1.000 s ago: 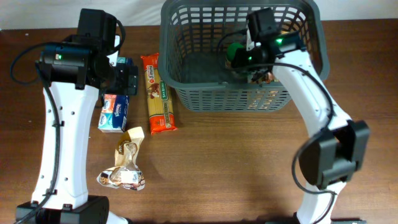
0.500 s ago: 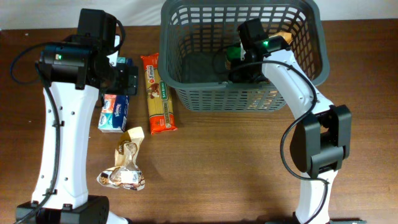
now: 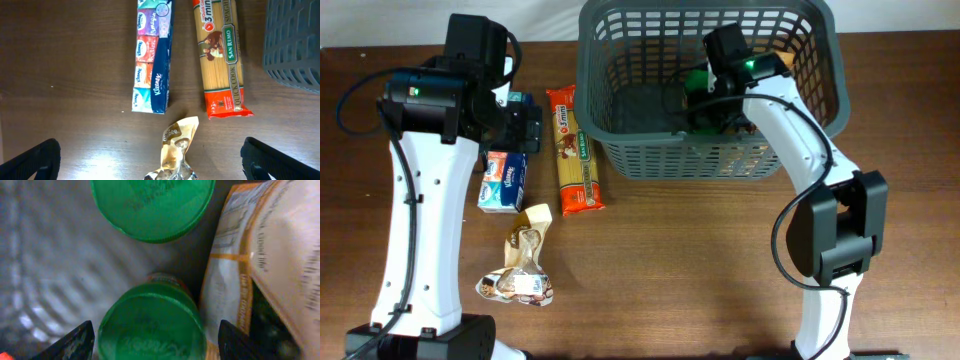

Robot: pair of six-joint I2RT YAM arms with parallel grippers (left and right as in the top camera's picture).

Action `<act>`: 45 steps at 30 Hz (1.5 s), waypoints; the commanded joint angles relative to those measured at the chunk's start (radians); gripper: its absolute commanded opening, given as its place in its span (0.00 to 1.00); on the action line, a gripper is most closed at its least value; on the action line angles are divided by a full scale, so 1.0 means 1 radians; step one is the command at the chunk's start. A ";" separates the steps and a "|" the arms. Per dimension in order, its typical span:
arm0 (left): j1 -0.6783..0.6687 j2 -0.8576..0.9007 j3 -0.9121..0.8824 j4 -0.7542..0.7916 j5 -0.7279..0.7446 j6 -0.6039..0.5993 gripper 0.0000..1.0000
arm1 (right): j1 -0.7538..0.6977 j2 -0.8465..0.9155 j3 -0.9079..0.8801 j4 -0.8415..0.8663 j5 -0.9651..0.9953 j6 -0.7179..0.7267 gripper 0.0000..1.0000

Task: Pack container
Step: 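Lower the second jar into the basket and release it, then reach the left gripper to the red spaghetti pack and grasp it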

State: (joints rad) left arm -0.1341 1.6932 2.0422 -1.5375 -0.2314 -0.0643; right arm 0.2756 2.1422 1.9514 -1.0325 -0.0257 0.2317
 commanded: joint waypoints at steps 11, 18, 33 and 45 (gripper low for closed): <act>0.004 0.003 -0.002 -0.001 0.008 0.005 0.99 | -0.126 -0.179 0.624 -0.327 0.127 -0.044 0.83; 0.004 0.003 -0.002 0.017 -0.045 0.038 0.99 | -0.417 -0.234 0.832 -0.471 0.064 -0.032 0.88; 0.004 0.003 -0.002 0.084 0.060 0.034 0.99 | -0.938 -0.178 0.605 -0.612 -0.050 0.065 0.99; 0.058 0.168 -0.015 0.225 0.124 -0.014 0.99 | -0.937 -0.175 0.408 -0.611 -0.050 0.065 0.99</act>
State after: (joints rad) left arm -0.1173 1.7615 2.0384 -1.3102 -0.1833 -0.0528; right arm -0.6613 1.9629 2.3848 -1.6455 -0.0631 0.2882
